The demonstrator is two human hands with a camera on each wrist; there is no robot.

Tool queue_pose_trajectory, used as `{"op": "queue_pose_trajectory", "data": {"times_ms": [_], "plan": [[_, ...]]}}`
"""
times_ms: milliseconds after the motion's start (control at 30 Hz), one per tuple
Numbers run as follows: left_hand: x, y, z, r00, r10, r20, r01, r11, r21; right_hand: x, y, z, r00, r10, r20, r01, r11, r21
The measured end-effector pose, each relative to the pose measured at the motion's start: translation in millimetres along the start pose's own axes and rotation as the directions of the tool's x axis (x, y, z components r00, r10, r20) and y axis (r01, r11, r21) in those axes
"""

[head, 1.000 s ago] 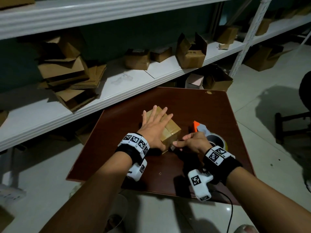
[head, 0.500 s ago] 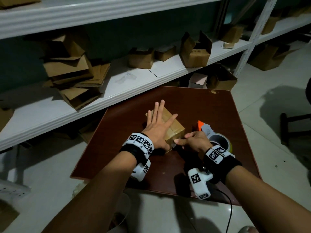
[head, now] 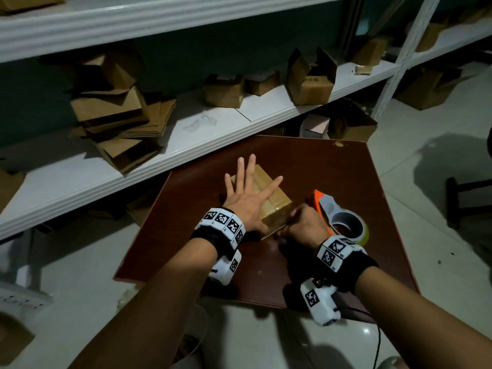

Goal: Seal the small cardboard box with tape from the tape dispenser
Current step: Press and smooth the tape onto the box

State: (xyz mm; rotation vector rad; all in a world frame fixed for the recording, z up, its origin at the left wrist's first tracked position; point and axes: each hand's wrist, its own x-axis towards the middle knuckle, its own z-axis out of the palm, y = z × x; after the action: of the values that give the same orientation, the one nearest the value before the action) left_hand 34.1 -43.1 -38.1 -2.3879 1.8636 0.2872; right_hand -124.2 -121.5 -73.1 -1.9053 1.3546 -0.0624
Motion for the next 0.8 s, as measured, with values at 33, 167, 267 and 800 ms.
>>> {"op": "queue_pose_trajectory", "data": {"times_ms": [33, 167, 267, 800], "plan": [[0.0, 0.2, -2.4, 0.999, -0.015, 0.034, 0.016, 0.999, -0.033, -1.2, -2.2, -5.4, 0.999, -0.044, -0.015, 0.043, 0.998, -0.04], [1.5, -4.6, -5.3, 0.993, 0.027, 0.115, -0.009, 0.988, -0.154, -4.6, -5.9, -19.4, 0.96, -0.282, -0.002, 0.28, 0.956, -0.089], [0.9, -8.1, 0.6, 0.992, 0.085, 0.091, -0.066, 0.979, -0.193, -7.0, -7.3, -26.2, 0.89, -0.453, 0.049, 0.455, 0.889, -0.05], [3.1, 7.0, 15.8, 0.995, 0.088, -0.055, -0.095, 0.987, -0.132, 7.1, 5.1, -14.2, 0.801, -0.599, 0.01, 0.572, 0.761, -0.306]]}}
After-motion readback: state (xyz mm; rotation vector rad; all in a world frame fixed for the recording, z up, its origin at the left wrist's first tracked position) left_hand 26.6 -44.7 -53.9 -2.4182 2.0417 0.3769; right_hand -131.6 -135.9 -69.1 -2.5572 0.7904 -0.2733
